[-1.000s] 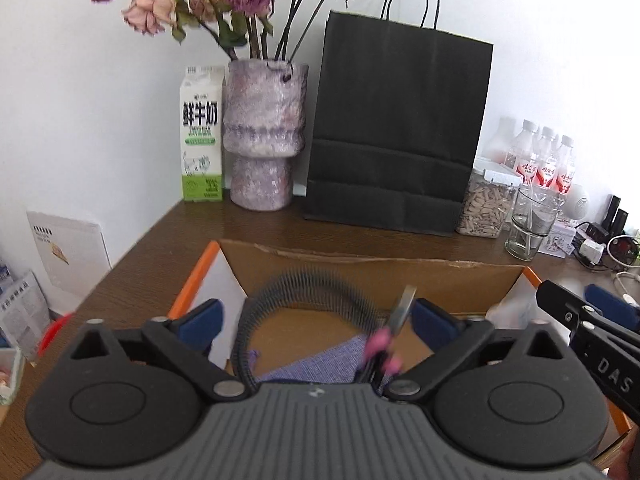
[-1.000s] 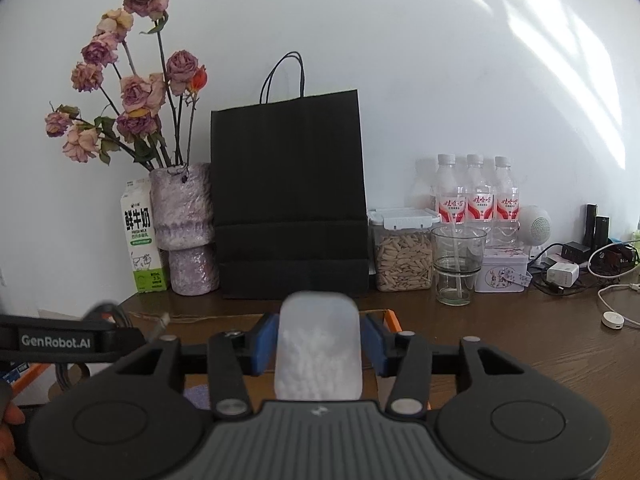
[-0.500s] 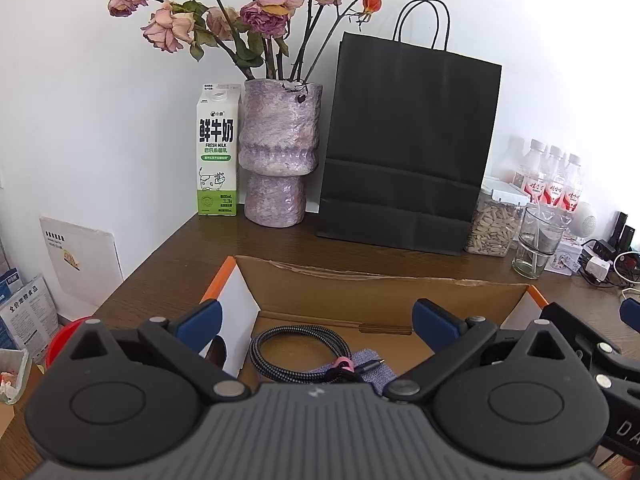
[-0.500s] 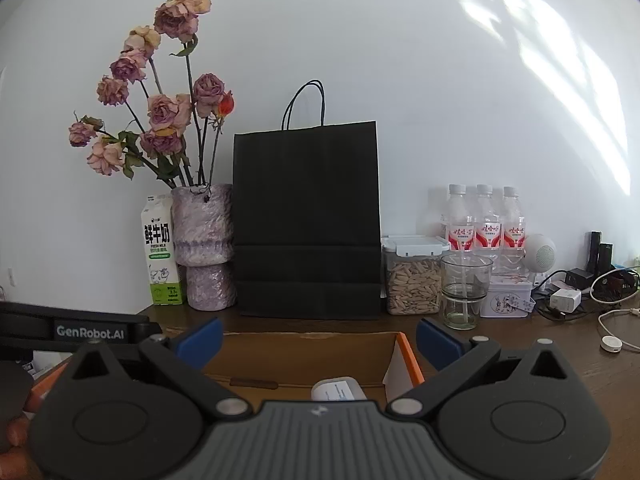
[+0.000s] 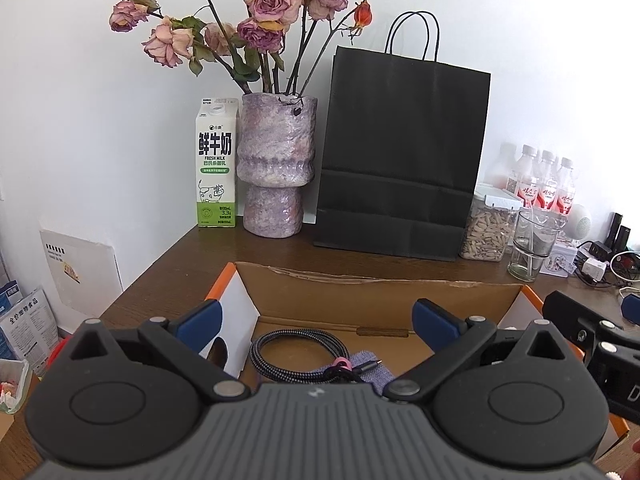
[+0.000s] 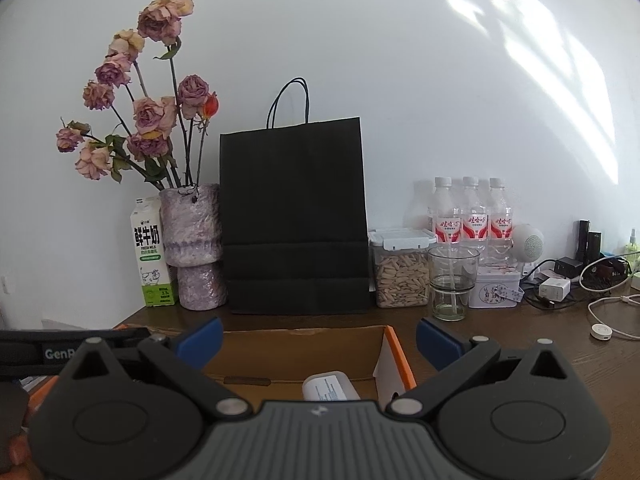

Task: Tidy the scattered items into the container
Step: 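Withdraw both grippers from the box back toward the rose and tissues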

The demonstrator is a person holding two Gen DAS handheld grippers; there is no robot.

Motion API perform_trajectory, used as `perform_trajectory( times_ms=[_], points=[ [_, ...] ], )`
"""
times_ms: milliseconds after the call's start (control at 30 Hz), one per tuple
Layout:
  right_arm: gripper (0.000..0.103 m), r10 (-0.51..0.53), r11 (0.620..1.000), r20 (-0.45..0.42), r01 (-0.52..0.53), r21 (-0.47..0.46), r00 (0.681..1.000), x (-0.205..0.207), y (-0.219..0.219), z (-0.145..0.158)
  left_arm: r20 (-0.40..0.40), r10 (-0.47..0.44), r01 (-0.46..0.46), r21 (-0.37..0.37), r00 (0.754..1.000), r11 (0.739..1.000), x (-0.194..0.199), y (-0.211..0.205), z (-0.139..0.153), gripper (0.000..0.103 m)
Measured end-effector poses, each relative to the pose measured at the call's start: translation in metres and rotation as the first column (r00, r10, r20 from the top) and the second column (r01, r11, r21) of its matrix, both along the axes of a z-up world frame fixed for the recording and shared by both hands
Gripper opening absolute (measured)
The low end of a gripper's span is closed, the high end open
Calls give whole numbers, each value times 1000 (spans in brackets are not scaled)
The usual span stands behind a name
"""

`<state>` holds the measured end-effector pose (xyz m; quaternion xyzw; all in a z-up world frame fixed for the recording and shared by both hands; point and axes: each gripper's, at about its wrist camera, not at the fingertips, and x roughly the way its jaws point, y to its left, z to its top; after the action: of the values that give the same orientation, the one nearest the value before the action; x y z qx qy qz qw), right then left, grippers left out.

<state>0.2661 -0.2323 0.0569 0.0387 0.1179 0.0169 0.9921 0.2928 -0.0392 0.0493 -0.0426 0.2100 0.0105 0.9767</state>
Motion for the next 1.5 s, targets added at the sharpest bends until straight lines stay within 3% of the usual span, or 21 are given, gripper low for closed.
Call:
perform_trajectory(
  times_ms=[233, 433, 1133, 1500],
  points=[
    [103, 11, 1000, -12, -11, -17, 1000, -9, 5, 2, 43, 1, -1, -7, 999, 1000, -14, 0, 0, 103],
    [103, 3, 999, -27, -4, -34, 1000, -18, 7, 4, 85, 5, 1, -69, 996, 998, -26, 9, 0, 103],
    [103, 79, 995, 49, -76, -66, 996, -76, 6, 20, 215, -6, 16, -42, 977, 999, -102, 8, 8, 103],
    [103, 143, 988, 60, -139, -61, 988, -117, 0, 23, 215, -23, 33, -42, 976, 999, -141, 14, 7, 103]
  ],
)
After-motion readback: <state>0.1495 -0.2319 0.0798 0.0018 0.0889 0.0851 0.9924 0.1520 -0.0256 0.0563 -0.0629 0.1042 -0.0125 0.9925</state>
